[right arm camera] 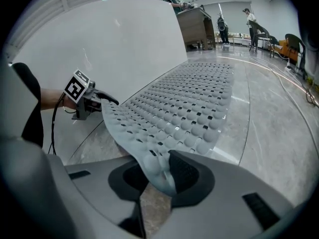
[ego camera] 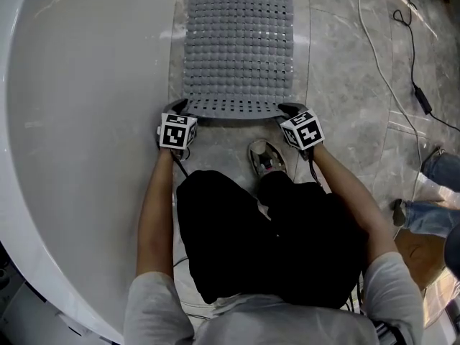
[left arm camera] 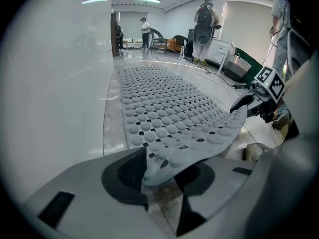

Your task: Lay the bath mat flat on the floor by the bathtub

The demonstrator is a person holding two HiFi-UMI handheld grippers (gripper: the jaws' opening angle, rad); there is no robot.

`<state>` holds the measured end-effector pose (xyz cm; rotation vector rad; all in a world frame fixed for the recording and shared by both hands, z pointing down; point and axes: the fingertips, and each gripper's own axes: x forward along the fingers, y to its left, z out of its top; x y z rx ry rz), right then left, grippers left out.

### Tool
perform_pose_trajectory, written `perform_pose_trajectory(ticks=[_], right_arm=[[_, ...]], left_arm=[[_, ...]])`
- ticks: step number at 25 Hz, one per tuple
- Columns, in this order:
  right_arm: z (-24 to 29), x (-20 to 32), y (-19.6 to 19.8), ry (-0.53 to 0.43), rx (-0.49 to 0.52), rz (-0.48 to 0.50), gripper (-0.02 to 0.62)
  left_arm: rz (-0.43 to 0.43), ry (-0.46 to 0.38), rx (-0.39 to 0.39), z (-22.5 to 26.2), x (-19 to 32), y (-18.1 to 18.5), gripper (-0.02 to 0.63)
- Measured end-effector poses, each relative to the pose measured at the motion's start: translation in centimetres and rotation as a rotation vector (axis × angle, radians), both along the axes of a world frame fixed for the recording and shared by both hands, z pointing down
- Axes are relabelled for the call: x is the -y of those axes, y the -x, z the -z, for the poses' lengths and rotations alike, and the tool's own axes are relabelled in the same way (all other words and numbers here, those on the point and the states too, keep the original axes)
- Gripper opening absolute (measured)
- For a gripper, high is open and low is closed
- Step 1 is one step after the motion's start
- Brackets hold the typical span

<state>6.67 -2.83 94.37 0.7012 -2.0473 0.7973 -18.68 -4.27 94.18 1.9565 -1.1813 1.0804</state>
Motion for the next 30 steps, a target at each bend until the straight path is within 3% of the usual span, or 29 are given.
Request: perform_pose_trajectory(ticks=[3,5,6,9,18,24,30], right_arm=[[0.4,-0.2,0.3,-0.01,0.049,-0.001,0.109],[0.7,-0.4,0.3,-0.012,0.083,-0.003,0.138],[0.8,-0.5,0.3,-0.014,0.094,0.0,0.149],[1.0,-0.7,0.5,-0.031,0.096,0.022,0.172],[1.8,-1.0,0.3,-0.03,0.14,0.011,0.24],[1.5,-2.8,0.5,-0.045,0.085,0.1,0.328],[0.6,-4.1,-0.6,-0.009,0.085,0.071,0.336]], left_arm=[[0.017,0.005,-0.028,-0.3,-0.4,0.1,0.178],[0.029,0.005,-0.047,-0.6,-0.8,0.0,0.327],[0.024,0.003,-0.046,-0.9,-1.2,-0.1,0.351],[-0.01,0.005,-0.02,-1.7,-2.2,-0.3,0.351],[0.041,-0.004,-0.075,-1.0,-2.6,-0.7,0.351],[0.066,-0.011,-0.079,-1.0,-3.3,-0.7,0.351],[0.069,-0.014,-0.068,-1.0,-4.2,-0.8,0.351]])
